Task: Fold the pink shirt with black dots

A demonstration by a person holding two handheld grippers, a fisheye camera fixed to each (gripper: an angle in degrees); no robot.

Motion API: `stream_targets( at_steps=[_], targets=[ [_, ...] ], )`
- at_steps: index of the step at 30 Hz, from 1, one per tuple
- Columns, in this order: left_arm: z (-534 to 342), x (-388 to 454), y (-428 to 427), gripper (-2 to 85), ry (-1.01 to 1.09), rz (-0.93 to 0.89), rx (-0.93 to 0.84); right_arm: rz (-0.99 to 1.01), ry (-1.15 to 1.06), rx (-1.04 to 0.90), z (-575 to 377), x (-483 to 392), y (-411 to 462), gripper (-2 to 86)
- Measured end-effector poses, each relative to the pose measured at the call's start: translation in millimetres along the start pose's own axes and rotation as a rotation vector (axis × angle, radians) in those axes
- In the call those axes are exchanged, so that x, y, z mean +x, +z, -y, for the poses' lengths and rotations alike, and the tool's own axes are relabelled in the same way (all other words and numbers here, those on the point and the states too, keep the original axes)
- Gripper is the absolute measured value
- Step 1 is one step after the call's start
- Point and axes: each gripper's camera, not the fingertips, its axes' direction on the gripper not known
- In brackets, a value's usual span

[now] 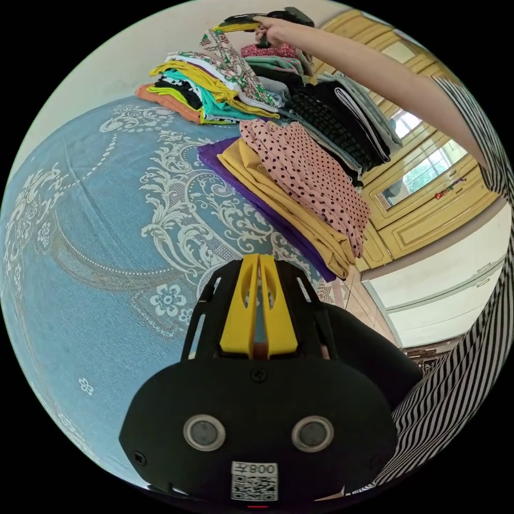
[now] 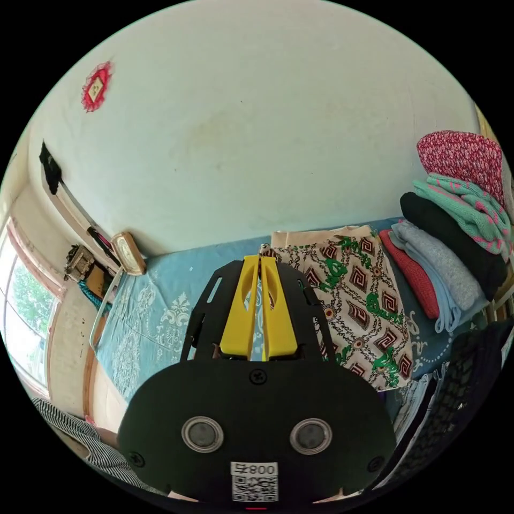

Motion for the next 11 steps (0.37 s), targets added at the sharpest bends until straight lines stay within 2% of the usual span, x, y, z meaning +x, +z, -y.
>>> stream_targets(
  at_steps=[8,11],
  targets=[
    [20.2,41.6,-148.3,0.3,-0.085,0.076,0.201,0.326,-0.160,0.025,-89.2,-121.0,-60.1,0.1],
    [19.8,60.9,-211.4,0.6,-0.121,0.088,0.295,0.392,-0.246,0.016,-128.9,-173.3,-86.2,0.1]
  ],
)
